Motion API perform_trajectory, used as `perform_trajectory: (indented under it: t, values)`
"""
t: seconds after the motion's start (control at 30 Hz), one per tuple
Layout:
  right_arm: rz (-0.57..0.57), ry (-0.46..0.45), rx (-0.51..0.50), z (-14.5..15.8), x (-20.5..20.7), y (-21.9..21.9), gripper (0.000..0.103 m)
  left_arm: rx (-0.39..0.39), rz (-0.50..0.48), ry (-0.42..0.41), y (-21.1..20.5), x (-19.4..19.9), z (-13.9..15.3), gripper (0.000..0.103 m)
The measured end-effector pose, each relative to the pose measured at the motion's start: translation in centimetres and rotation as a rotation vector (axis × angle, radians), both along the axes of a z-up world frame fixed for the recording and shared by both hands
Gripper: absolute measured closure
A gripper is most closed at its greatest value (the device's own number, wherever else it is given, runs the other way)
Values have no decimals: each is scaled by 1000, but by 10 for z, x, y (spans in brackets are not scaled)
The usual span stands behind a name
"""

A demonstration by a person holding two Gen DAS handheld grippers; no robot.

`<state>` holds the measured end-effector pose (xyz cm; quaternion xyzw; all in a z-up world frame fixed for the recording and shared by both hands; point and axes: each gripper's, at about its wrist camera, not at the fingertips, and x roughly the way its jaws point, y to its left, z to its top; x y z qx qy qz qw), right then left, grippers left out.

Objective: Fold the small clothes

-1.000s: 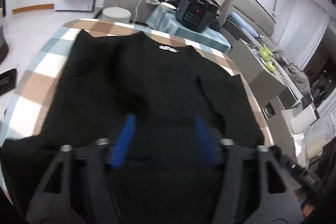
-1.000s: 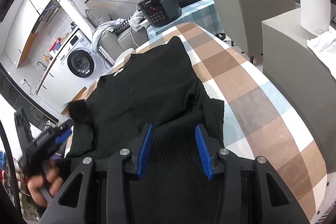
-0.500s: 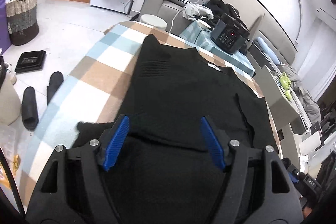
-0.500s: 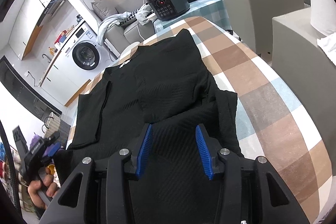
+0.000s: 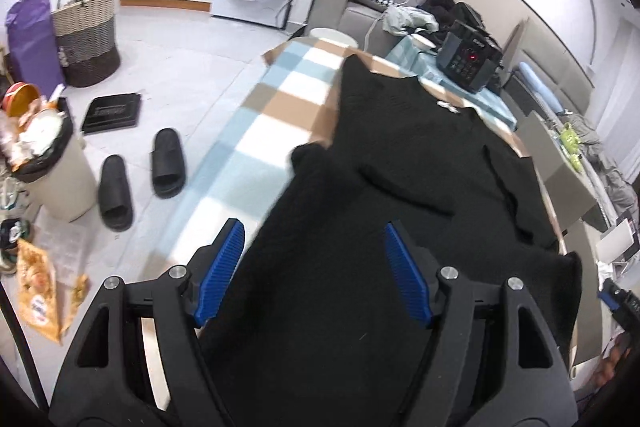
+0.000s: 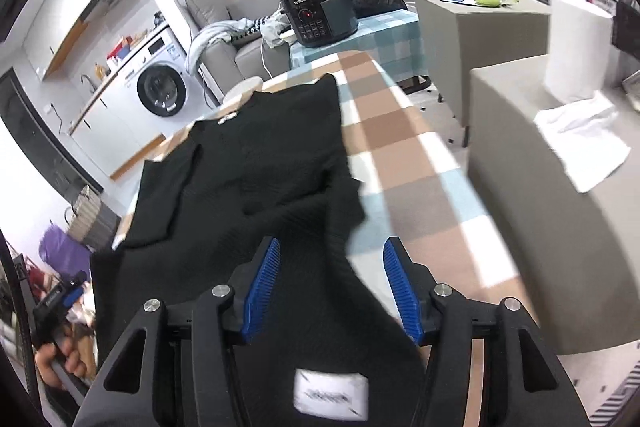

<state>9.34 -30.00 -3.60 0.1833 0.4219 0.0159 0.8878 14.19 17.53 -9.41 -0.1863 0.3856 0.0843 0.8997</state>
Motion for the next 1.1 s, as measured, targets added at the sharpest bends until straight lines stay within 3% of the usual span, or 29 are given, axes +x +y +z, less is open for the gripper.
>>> perform_trajectory:
  t: [0.13, 0.27, 0.57, 0.77, 0.83, 0.87, 0.9, 1.0, 1.03, 1.1]
  values:
    - [6, -9, -125, 31, -22, -9, 48, -2, -1, 12, 13, -35, 14, 33]
    - [60, -44, -134, 46, -34, -5, 34, 31, -37, 25, 14, -59, 21, 27]
    - [97, 54, -101, -29, -25, -2, 34, 74, -54, 134, 9, -56, -26, 26]
    - [138, 86, -109, -61, -21, 1, 37, 49, -72, 156, 3, -38, -48, 28]
    - [157, 79, -109, -66, -19, 3, 44, 45, -80, 155, -1, -33, -53, 40]
    - [162, 85, -115, -70, -17, 5, 53, 45, -84, 160, -2, -29, -57, 45]
    - [166, 96, -124, -73, -15, 6, 58, 49, -85, 159, -4, -28, -58, 55]
    - [191, 110, -131, -81, -11, 10, 90, 35, -101, 143, -5, -25, -60, 93]
    - [199, 107, -127, -82, -9, 11, 99, 11, -107, 132, -4, -25, -61, 98]
    - [200, 70, -130, -77, -11, 13, 99, 14, -109, 85, -6, -28, -52, 99]
